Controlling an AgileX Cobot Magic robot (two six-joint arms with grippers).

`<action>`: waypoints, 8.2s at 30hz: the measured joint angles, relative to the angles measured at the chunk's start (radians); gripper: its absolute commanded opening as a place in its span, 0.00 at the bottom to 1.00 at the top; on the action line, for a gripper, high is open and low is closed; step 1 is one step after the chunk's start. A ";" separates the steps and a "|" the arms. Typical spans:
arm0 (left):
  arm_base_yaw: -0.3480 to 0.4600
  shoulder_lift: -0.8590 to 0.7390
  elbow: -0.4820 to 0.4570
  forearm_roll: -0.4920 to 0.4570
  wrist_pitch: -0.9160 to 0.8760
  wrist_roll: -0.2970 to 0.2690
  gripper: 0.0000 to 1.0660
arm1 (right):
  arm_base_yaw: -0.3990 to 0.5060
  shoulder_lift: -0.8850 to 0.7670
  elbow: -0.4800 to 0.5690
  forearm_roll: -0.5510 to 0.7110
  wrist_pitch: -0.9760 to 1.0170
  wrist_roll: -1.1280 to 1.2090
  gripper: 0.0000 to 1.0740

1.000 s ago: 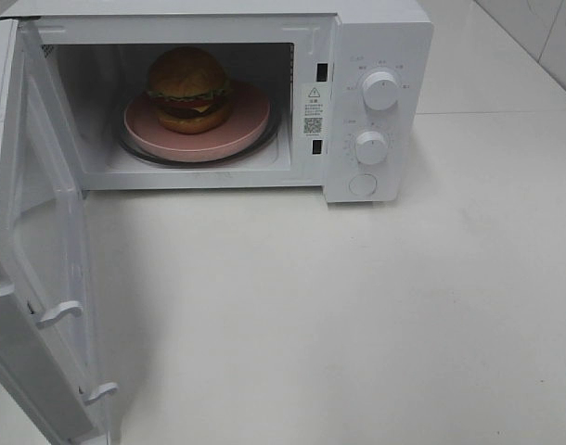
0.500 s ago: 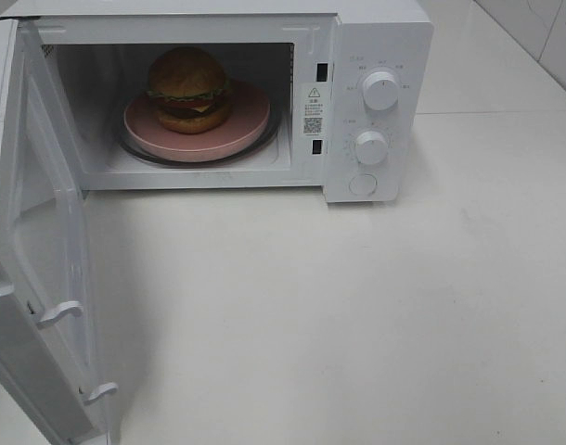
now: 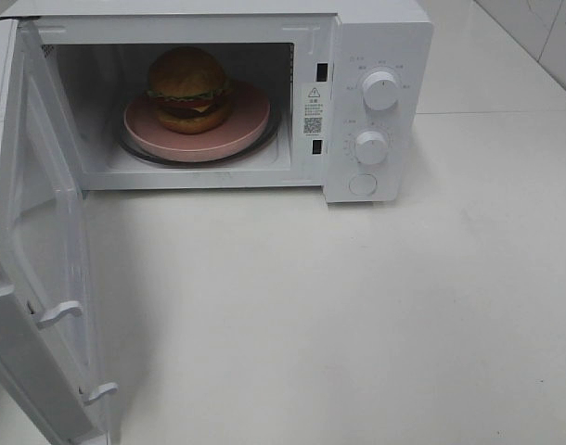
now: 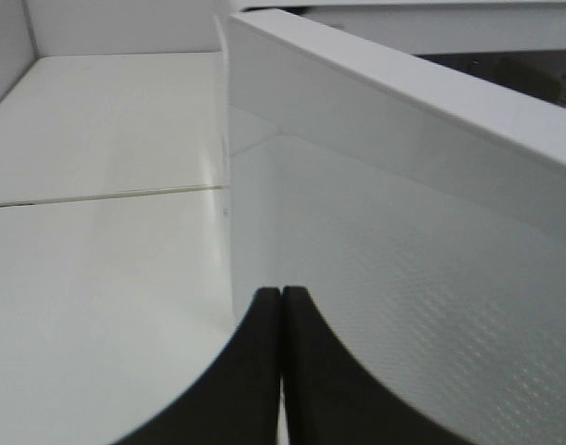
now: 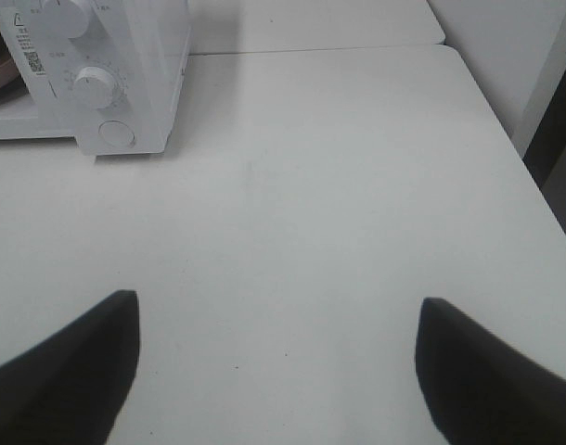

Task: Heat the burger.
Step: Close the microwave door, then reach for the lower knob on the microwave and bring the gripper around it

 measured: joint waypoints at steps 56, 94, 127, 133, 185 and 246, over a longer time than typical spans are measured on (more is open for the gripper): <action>-0.648 0.715 -0.481 -0.418 -0.208 0.082 0.00 | 0.000 0.000 0.000 0.000 0.000 0.000 0.71; -0.698 1.017 -0.992 -0.376 -0.032 0.082 0.00 | 0.000 0.000 0.000 0.001 0.000 0.000 0.71; -0.956 0.835 -1.043 -0.397 0.930 0.032 0.94 | 0.000 0.000 0.000 0.001 0.000 0.000 0.71; -0.957 0.774 -1.043 -0.427 1.133 0.032 0.94 | 0.000 0.000 0.000 0.001 0.000 0.000 0.71; -0.163 -0.121 -0.538 -0.528 1.743 0.297 0.94 | 0.000 0.000 0.000 0.001 0.000 0.000 0.71; -0.019 -1.054 -0.354 -0.553 1.687 0.323 0.94 | 0.000 0.000 0.000 0.001 0.000 0.000 0.71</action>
